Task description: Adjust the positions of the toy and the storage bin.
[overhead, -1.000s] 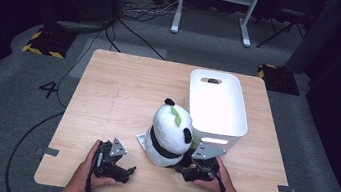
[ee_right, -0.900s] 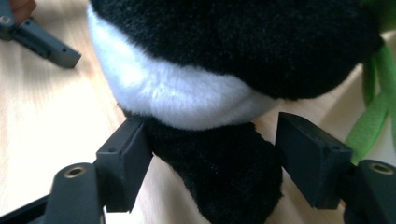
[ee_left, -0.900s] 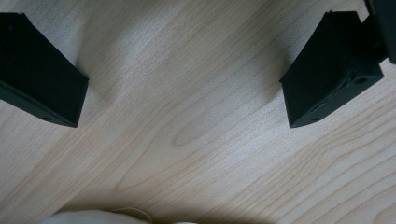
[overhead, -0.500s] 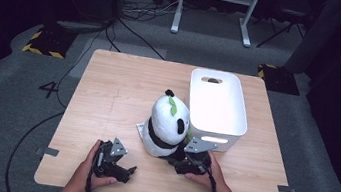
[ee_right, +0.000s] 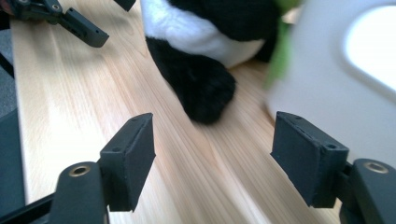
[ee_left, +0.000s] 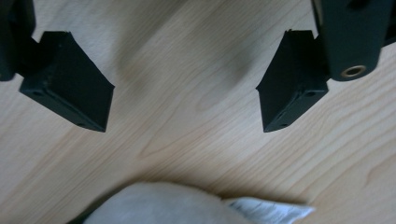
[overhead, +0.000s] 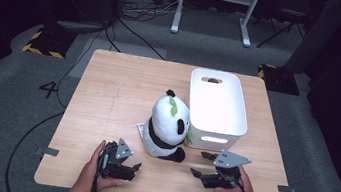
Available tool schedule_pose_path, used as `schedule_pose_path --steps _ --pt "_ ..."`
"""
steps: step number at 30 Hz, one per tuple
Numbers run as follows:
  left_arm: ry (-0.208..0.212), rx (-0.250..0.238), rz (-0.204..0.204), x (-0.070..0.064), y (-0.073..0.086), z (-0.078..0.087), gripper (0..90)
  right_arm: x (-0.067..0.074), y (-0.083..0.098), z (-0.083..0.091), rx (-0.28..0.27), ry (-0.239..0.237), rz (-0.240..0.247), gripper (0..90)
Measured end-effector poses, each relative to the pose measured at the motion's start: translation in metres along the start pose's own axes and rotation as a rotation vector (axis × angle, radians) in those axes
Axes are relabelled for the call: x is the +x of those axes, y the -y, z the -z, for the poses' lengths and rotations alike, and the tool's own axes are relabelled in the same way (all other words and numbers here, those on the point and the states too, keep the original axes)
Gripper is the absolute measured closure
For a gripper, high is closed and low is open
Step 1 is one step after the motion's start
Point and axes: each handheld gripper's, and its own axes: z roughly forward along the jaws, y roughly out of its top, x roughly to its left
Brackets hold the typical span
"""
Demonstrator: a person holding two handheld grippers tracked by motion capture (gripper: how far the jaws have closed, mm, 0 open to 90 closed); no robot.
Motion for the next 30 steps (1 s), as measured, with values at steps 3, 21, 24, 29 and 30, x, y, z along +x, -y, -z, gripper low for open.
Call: schedule_pose_path --steps 3,21,24,29,30 --pt "-0.002 -0.012 -0.001 -0.004 -0.006 0.002 15.9 -0.009 0.005 0.030 0.019 0.044 0.010 27.8" --pt "-0.005 -0.171 -0.030 -0.019 -0.052 0.010 15.7 -0.029 -0.026 0.105 -0.146 0.127 0.058 26.8" --pt "-0.008 -0.184 -0.042 -0.020 -0.057 0.007 15.8 -0.031 -0.030 0.109 -0.149 0.141 0.062 26.4" --pt "-0.047 -0.216 -0.018 -0.015 -0.067 0.008 15.7 -0.037 -0.043 0.117 -0.174 0.146 0.084 25.2" --pt "-0.047 -0.217 -0.017 -0.013 -0.069 0.009 15.7 -0.038 -0.046 0.117 -0.171 0.143 0.092 24.6"
